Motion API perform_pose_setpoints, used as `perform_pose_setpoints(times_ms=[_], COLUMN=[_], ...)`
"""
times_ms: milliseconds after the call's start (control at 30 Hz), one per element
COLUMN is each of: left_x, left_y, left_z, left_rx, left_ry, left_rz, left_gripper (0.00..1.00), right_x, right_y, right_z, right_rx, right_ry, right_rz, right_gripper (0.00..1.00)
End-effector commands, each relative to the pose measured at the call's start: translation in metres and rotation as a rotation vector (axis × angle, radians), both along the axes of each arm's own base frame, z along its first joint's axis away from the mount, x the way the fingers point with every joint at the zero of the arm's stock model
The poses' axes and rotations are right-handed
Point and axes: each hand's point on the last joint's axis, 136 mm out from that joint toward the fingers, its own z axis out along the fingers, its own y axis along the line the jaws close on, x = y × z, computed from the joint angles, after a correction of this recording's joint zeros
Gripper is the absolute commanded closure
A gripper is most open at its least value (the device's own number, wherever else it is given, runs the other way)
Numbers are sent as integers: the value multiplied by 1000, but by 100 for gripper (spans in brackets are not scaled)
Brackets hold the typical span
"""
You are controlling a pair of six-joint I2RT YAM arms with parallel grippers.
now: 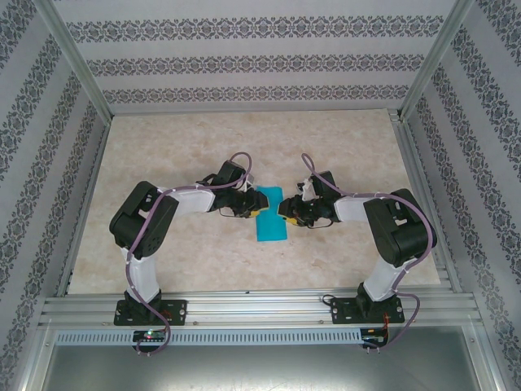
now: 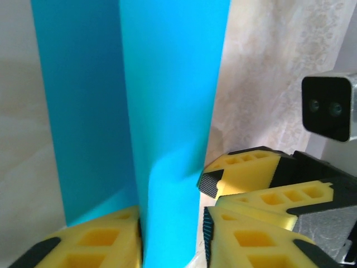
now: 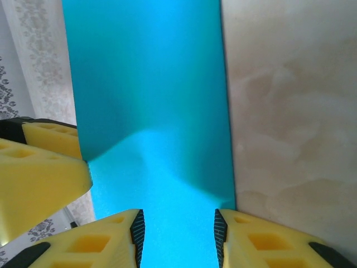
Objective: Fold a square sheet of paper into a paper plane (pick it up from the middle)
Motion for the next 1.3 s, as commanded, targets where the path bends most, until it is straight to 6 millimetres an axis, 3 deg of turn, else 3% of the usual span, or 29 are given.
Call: perform_pose_setpoints(times_ms=[0, 300, 600, 767, 967, 1100, 1267], left_x=[0, -1, -15, -17, -12, -17, -16], left_y=[-10, -3, 24, 20, 1, 3, 6], left_z=[-6, -6, -3, 0, 17, 12, 4], left_rx=[-24, 42, 129, 111, 29, 126, 139], left_ry=[4, -17, -12, 3, -27, -18, -3], left_rz=[-11, -66, -177, -213, -218, -260, -213], left_gripper=[74, 92, 95, 95, 95, 95, 95], right_x=[-12, -5, -8, -13, -25, -30, -39], right_y=[-6, -10, -38, -33, -30, -37, -22], right_z=[-34, 5, 42, 64, 66, 60, 64], right_rx=[-60, -53, -161, -193, -361, -383, -371], right_ry=[57, -40, -230, -403, -512, -474, -549], right_rz=[-25, -51, -122, -88, -14, -32, 18], right_gripper=[58, 55, 52, 52, 51, 50, 50])
